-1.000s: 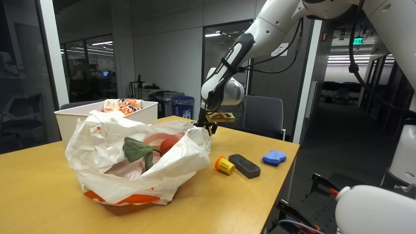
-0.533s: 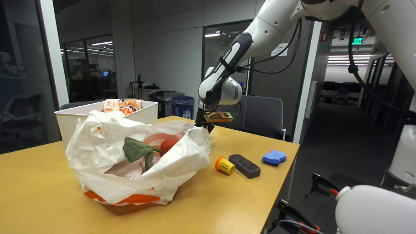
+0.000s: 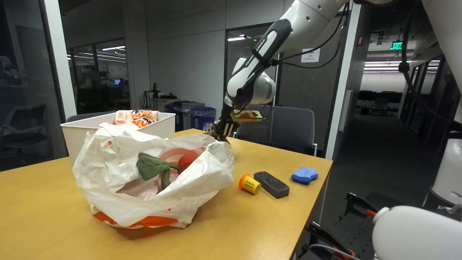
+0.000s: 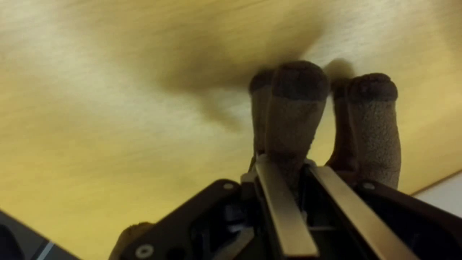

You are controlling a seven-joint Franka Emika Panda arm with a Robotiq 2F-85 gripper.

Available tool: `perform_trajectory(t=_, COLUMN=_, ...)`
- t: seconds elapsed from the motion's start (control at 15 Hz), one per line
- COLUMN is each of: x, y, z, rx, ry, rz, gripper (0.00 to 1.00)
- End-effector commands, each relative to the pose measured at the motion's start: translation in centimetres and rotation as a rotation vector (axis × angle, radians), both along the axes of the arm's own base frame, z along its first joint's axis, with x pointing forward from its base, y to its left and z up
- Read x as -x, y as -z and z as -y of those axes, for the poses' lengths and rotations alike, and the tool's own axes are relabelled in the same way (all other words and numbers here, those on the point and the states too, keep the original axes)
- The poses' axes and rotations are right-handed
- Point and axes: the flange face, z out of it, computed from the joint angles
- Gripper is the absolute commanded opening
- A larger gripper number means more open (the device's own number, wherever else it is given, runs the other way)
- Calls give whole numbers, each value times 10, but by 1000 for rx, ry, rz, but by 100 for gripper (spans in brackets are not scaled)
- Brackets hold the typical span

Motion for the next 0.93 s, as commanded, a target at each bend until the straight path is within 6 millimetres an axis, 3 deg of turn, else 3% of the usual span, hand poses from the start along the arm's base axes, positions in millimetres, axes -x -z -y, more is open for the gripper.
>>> perform_trajectory(t=0.0, x=45, y=-72, z=6, rx=26, ry=-21, rz=191, gripper=14)
perform_trajectory(t=0.33, x=97, y=-148, z=19, rx=42, ry=-102, rz=448, gripper=15)
perform_trajectory(t=0.47, x=123, y=-170, z=14, rx=55, ry=-193, rz=523, gripper=15)
perform_trajectory(t=0.53, x=140, y=-178, z=3, rx=49, ry=-231, rz=539, gripper=15)
perform_trajectory(t=0.87, x=253, y=-170, z=-105, rx=-54, ry=-480, rz=417, gripper=16)
